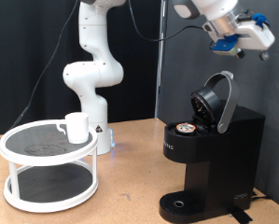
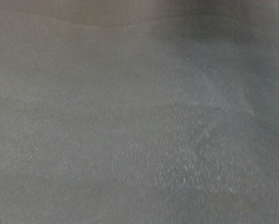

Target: Make a cup of coffee with the keurig machine

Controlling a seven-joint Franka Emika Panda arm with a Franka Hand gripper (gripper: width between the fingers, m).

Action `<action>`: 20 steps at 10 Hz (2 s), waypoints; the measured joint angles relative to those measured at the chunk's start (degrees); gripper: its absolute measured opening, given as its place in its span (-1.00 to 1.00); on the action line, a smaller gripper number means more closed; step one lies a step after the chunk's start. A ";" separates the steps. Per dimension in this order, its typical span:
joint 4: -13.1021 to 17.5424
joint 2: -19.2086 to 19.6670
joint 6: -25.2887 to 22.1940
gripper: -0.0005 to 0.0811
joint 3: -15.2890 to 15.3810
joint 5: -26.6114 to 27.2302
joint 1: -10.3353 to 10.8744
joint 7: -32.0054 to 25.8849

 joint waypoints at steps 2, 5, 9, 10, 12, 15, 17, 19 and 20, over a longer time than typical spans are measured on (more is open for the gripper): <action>0.01 0.40 1.35 0.81 0.86 -3.04 0.06 0.18; -0.83 -0.08 0.48 0.18 0.52 -6.82 -0.54 -0.06; -4.01 -1.99 -1.89 -0.61 -1.40 -7.21 -2.53 -1.77; -4.94 -2.51 -2.09 -0.90 -1.91 -7.21 -3.07 -2.42; -5.98 -3.51 -2.61 -0.97 -2.69 -7.21 -3.97 -3.05; -6.92 -5.06 -4.19 -0.99 -4.17 -7.22 -5.53 -3.58; -7.73 -5.92 -5.36 -0.99 -5.49 -7.57 -6.79 -5.07; -8.62 -6.59 -6.19 -0.99 -6.57 -11.24 -8.23 -5.71; -9.18 -6.75 -6.29 -0.99 -6.89 -13.58 -9.01 -5.77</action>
